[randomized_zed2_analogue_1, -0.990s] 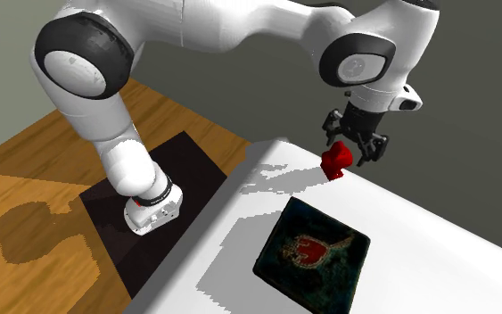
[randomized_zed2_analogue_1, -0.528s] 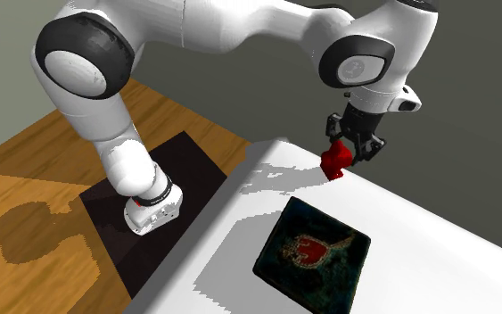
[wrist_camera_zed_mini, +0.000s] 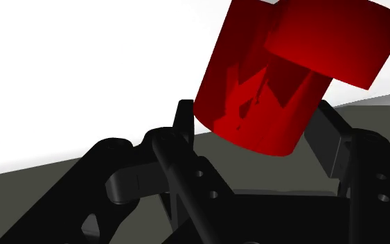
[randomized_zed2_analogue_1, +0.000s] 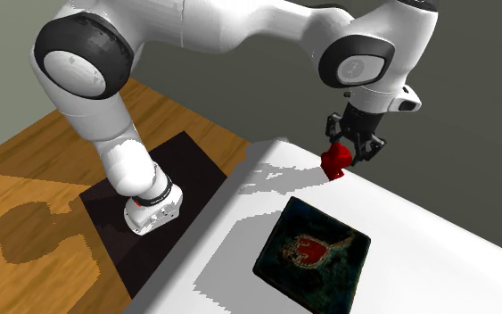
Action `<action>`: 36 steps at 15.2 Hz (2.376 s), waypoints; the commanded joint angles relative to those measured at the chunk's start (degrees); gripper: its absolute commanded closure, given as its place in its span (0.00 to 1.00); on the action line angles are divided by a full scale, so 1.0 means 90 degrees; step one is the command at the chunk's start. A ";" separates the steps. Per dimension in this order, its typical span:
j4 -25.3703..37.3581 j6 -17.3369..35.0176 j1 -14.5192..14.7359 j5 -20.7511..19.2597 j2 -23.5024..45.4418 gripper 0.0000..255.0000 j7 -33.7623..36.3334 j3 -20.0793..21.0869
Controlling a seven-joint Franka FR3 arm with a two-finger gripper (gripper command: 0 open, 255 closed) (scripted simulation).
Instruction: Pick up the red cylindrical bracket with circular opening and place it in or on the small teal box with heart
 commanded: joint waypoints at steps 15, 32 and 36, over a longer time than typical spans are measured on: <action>0.1215 -0.1189 -0.0022 0.0043 0.0030 1.00 -0.0165 -0.0015; 0.3348 -0.2809 -0.0258 0.0360 0.0588 1.00 -0.0553 -0.0095; 0.3132 -0.2786 -0.0329 0.0233 0.0335 1.00 -0.0747 -0.0180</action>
